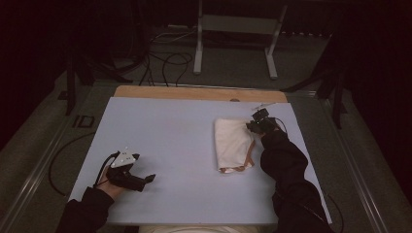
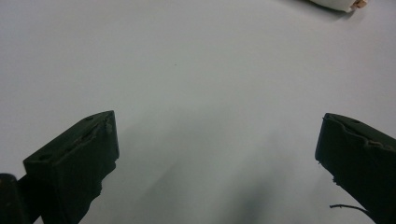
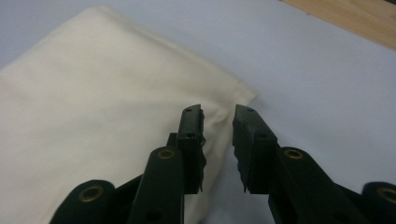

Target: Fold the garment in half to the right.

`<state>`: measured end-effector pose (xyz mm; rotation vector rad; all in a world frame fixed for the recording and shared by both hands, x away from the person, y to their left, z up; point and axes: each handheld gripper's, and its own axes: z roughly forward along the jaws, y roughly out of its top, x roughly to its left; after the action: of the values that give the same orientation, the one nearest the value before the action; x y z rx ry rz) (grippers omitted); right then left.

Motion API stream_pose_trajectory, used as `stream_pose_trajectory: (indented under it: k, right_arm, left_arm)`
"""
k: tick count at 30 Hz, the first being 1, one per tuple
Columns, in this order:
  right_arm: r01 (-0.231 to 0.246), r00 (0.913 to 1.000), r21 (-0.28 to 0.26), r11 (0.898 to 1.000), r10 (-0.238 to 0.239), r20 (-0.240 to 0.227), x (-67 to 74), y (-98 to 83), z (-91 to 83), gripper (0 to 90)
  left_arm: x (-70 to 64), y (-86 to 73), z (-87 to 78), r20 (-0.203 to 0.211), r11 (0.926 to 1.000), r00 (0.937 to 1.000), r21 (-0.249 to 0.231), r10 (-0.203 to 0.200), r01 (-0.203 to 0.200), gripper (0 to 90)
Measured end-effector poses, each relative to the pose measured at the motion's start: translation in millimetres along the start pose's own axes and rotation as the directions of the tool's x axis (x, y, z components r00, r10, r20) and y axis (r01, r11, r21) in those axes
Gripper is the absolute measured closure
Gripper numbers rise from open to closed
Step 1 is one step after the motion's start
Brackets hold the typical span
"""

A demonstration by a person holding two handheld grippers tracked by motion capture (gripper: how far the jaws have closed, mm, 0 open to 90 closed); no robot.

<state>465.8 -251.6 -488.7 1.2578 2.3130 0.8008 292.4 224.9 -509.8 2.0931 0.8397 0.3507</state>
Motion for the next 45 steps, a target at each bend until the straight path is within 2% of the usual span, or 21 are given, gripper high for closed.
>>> stream_pose_trajectory:
  k: [4,9,14,18,21,23,25,27,31,34,42,45]
  right_arm:
    - [0.013,0.9998,0.007,1.0,-0.012,-0.017,8.1,-10.0,-7.6,73.1]
    - [0.006,0.9999,0.035,0.999,-0.006,-0.016,8.6,-27.4,-13.2,76.9]
    - [-0.011,0.9992,0.045,0.999,0.012,-0.038,8.6,-40.7,-13.9,77.2]
    - [-0.021,0.9976,0.048,0.999,0.024,-0.064,12.6,-44.8,-14.0,76.8]
    - [-0.035,0.9973,0.048,0.998,0.038,-0.062,14.0,-47.8,-13.9,77.3]
    - [-0.051,0.9969,0.051,0.997,0.054,-0.057,12.6,-48.9,-15.0,81.9]
    - [-0.046,0.9973,0.058,0.997,0.05,-0.054,12.0,-48.9,-16.1,86.8]
    - [-0.042,0.9982,0.061,0.997,0.044,-0.041,11.7,-47.9,-18.1,87.9]
    - [-0.057,0.998,0.034,0.998,0.058,-0.026,8.9,-47.0,-24.6,88.1]
    - [-0.066,0.9974,0.035,0.997,0.067,-0.025,6.3,-47.6,-27.5,88.0]
    - [-0.076,0.9968,0.053,0.996,0.077,-0.023,4.2,-54.0,-19.6,87.3]
    - [-0.095,0.9951,0.035,0.995,0.096,-0.025,2.6,-56.9,-18.4,83.8]
  left_arm:
    - [-0.2,0.5,-1.0,-0.002,1.0,1.0,-0.002,0.0,0.0,0.1]
    - [-2.7,0.7,-0.3,-0.003,0.9997,0.9997,0.005,0.023,-0.023,0.1]
    - [-2.8,1.2,0.2,0.001,0.9997,0.9998,0.003,0.022,-0.022,0.0]
    - [-2.4,1.0,-0.3,-0.001,0.9999,0.9999,0.004,0.015,-0.015,0.1]
    - [-2.2,1.0,-0.4,-0.002,0.9999,0.9999,0.004,0.016,-0.016,0.1]
    - [-2.3,0.9,-0.4,-0.001,0.9999,0.9999,0.003,0.015,-0.015,0.0]
    - [-2.1,0.9,-0.3,0.0,0.9999,0.9999,0.004,0.015,-0.015,0.1]
    - [-2.1,0.9,-0.2,0.0,0.9999,0.9999,0.005,0.015,-0.015,0.0]
    - [-1.9,0.9,-0.4,-0.002,0.9999,0.9999,0.004,0.016,-0.016,0.1]
    - [-1.9,0.8,-0.3,-0.001,0.9999,0.9999,0.003,0.016,-0.016,0.1]
    - [-1.7,1.1,-1.3,-0.004,0.9998,0.9998,0.002,0.018,-0.018,0.1]
    - [-1.8,1.2,-1.7,-0.005,0.9998,0.9998,0.002,0.02,-0.02,0.1]
